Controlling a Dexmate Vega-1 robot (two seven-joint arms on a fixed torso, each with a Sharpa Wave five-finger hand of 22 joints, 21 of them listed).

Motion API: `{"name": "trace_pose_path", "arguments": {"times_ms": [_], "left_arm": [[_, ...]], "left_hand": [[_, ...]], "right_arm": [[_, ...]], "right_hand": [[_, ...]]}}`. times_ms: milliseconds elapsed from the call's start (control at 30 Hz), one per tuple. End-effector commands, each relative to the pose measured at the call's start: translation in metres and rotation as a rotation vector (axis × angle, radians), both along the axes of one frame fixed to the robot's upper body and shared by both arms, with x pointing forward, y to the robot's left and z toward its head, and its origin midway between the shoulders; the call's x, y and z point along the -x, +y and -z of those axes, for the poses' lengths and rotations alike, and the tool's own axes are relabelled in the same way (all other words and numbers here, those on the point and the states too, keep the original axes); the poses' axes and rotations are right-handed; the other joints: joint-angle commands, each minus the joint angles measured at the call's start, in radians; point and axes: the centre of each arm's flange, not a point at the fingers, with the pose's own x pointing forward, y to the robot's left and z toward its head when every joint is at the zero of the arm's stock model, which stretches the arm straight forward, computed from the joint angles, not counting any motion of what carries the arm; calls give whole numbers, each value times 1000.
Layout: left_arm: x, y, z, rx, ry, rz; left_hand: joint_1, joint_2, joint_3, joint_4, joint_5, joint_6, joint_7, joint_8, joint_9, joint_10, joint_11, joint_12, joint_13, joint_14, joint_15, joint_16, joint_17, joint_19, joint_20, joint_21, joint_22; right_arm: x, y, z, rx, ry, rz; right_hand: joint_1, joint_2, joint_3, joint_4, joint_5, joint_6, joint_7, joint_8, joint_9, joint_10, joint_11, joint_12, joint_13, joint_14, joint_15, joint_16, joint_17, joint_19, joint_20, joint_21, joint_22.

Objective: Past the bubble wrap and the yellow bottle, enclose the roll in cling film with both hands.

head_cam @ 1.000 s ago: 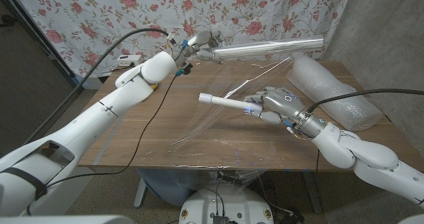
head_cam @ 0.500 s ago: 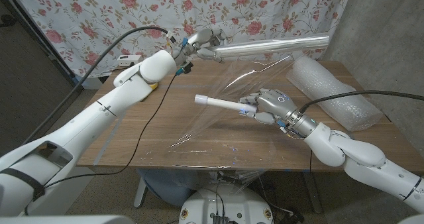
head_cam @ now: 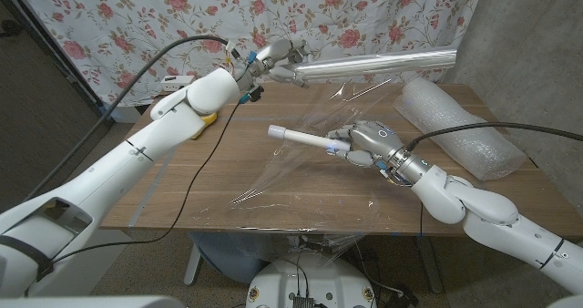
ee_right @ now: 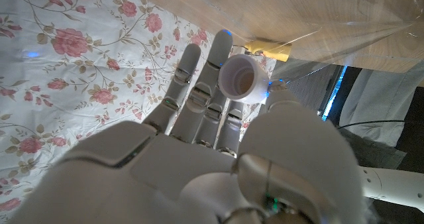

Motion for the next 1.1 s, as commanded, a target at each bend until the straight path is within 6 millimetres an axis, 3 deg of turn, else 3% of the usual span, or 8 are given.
{"name": "trace_pose_path", "arguments": {"times_ms": [33,633,1100], "left_arm": [[15,0,-2,-17,-6,10],[45,12,4,6,-24,28],[40,26,19,80,24,79]], "left_hand": [[144,196,87,75,-3,-2,-2,71,5,4,0,8,3,1,4,5,-21,-1,0,6,1],[139,192,98,74,-3,0,-1,80,-9,5,-3,9,-4,0,2,4,-22,-3,0,14,-7],[139,192,102,74,-4,0,4,91,-11,8,0,11,-7,-1,3,9,-25,-4,1,19,-10]], "right_arm": [[-9,-5,-5,-10,12,42],[-23,-26,-5,27,7,162],[-29,-51,-11,-37,15,249]], "right_hand": [[23,14,340,-20,1,29,-17,8,2,83,-67,8,4,12,-29,8,4,9,-106,6,2],[30,11,339,-34,-1,51,-6,10,0,98,-60,4,-1,22,-28,20,0,20,-99,18,0],[29,12,338,-38,-1,54,-6,8,-3,98,-61,2,4,20,-27,24,-2,15,-98,21,0]]}}
